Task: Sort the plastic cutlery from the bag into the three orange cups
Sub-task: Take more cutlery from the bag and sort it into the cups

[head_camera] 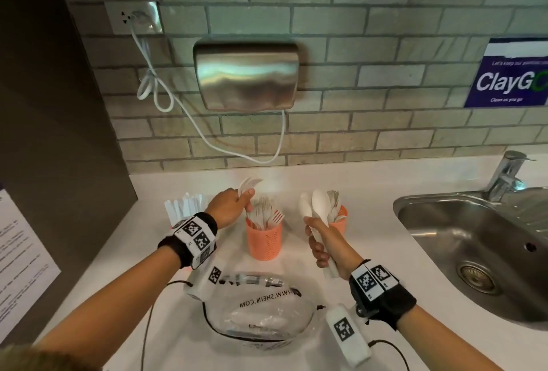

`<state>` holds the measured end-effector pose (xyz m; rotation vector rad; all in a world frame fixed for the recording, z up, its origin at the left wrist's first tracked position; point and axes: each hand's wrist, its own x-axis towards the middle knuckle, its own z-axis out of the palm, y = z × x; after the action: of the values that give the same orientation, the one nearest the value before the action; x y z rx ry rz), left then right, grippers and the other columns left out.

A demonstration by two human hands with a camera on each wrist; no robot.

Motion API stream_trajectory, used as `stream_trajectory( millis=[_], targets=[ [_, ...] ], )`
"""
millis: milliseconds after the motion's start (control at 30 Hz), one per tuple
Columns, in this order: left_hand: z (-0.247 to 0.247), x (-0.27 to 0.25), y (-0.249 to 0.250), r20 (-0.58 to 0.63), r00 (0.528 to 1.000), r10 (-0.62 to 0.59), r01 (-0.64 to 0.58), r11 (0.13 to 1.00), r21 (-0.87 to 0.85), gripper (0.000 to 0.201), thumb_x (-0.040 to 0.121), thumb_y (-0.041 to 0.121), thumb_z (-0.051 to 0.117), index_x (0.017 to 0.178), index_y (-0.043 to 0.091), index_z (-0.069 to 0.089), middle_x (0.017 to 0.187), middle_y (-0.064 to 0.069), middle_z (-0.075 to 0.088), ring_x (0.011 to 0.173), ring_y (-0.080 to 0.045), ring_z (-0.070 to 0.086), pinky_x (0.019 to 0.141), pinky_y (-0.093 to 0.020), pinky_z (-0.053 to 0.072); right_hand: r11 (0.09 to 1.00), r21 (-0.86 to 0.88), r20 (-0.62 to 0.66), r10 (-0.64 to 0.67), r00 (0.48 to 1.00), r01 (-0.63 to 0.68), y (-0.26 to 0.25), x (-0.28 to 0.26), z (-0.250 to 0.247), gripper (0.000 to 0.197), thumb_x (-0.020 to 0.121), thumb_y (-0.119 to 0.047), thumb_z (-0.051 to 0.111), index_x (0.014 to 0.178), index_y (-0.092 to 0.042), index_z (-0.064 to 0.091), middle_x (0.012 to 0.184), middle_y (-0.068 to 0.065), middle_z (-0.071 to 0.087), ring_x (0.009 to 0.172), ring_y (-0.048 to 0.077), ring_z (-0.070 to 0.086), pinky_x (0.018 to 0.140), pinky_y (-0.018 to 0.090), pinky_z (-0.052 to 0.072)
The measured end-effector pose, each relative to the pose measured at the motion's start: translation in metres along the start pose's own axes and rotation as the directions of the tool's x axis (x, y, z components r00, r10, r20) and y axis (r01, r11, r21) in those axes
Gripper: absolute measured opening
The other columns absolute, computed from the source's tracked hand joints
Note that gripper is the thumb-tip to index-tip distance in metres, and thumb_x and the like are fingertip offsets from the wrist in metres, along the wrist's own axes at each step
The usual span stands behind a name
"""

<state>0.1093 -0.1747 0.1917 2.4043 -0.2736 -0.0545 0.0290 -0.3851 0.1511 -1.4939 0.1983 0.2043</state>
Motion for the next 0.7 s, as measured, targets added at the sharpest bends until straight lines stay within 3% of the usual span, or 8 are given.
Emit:
stream_trajectory(
  millis=[67,167,233,367,467,567,633,700],
  targets=[
    [0.001,0.011,0.001,-0.021,0.999,0.04,-0.039,0.999,0.029,0.049,0.098,0.04,0.037,0.071,0.011,0.066,0.08,-0.004,0.06,0.079,-0.018,0.054,0.079,-0.026,0.036,0.999,-0.018,-0.046,-0.028,0.999,0.028,-0.004,0.005,-0.007,0.029,0.089,-0.032,0.054,0.07,-0.016,0.04,0.04,-0.007,0.031,0.029,0.006,0.023,0.033,0.014,0.021],
    [0.006,0.025,0.007,-0.08,0.993,0.082,-0.094,0.982,-0.165,0.039,0.094,0.038,0.047,0.068,0.014,0.063,0.064,-0.001,0.057,0.055,-0.011,0.052,0.065,-0.026,0.041,0.995,-0.042,-0.094,-0.089,0.992,0.085,-0.006,0.013,-0.016,0.03,0.09,-0.026,0.056,0.069,-0.016,0.038,0.043,-0.004,0.03,0.029,0.006,0.023,0.033,0.016,0.021],
    [0.012,0.032,0.009,-0.115,0.988,0.1,-0.127,0.958,-0.259,0.034,0.092,0.036,0.052,0.066,0.017,0.063,0.065,-0.002,0.06,0.046,-0.007,0.053,0.058,-0.023,0.044,0.993,-0.039,-0.114,-0.118,0.986,0.114,-0.005,0.019,-0.02,0.032,0.091,-0.024,0.056,0.066,-0.015,0.038,0.041,-0.004,0.032,0.029,0.007,0.024,0.033,0.016,0.021],
    [0.03,0.043,0.005,-0.101,0.989,0.108,-0.134,0.944,-0.301,0.023,0.089,0.03,0.06,0.07,0.019,0.067,0.079,-0.013,0.07,0.069,-0.032,0.066,0.066,-0.035,0.054,0.99,-0.002,-0.176,-0.138,0.975,0.14,-0.003,0.028,-0.023,0.025,0.092,-0.021,0.056,0.073,-0.015,0.041,0.039,-0.006,0.033,0.029,0.007,0.026,0.034,0.015,0.021],
    [0.042,0.05,-0.005,-0.054,0.996,0.067,-0.08,0.953,-0.291,0.024,0.086,0.029,0.063,0.08,0.007,0.071,0.086,-0.023,0.071,0.077,-0.037,0.068,0.07,-0.039,0.055,0.989,0.024,-0.192,-0.14,0.971,0.147,-0.003,0.033,-0.024,0.023,0.092,-0.021,0.055,0.074,-0.015,0.041,0.043,-0.002,0.032,0.029,0.007,0.026,0.035,0.016,0.02],
    [0.05,0.055,-0.014,-0.018,1.0,0.016,-0.021,0.956,-0.292,0.028,0.084,0.027,0.067,0.087,0.0,0.067,0.088,-0.024,0.07,0.075,-0.034,0.067,0.066,-0.033,0.055,0.988,0.041,-0.195,-0.141,0.971,0.152,-0.001,0.037,-0.026,0.025,0.093,-0.02,0.054,0.072,-0.015,0.04,0.043,-0.001,0.031,0.029,0.007,0.026,0.036,0.016,0.02],
    [0.054,0.057,-0.017,0.0,1.0,0.004,-0.004,0.958,-0.286,0.018,0.081,0.024,0.07,0.087,0.007,0.065,0.083,-0.013,0.07,0.068,-0.024,0.065,0.056,-0.02,0.052,0.986,0.052,-0.193,-0.146,0.97,0.159,0.001,0.04,-0.027,0.026,0.093,-0.02,0.054,0.071,-0.015,0.04,0.039,-0.005,0.032,0.029,0.007,0.025,0.035,0.015,0.02],
    [0.056,0.058,-0.017,0.003,1.0,0.029,-0.027,0.96,-0.278,0.013,0.078,0.018,0.073,0.083,0.014,0.062,0.079,-0.001,0.065,0.069,-0.017,0.061,0.056,-0.017,0.049,0.985,0.062,-0.192,-0.149,0.97,0.164,0.003,0.044,-0.027,0.026,0.093,-0.02,0.054,0.071,-0.015,0.04,0.036,-0.007,0.033,0.029,0.007,0.025,0.035,0.015,0.02]
  ],
)
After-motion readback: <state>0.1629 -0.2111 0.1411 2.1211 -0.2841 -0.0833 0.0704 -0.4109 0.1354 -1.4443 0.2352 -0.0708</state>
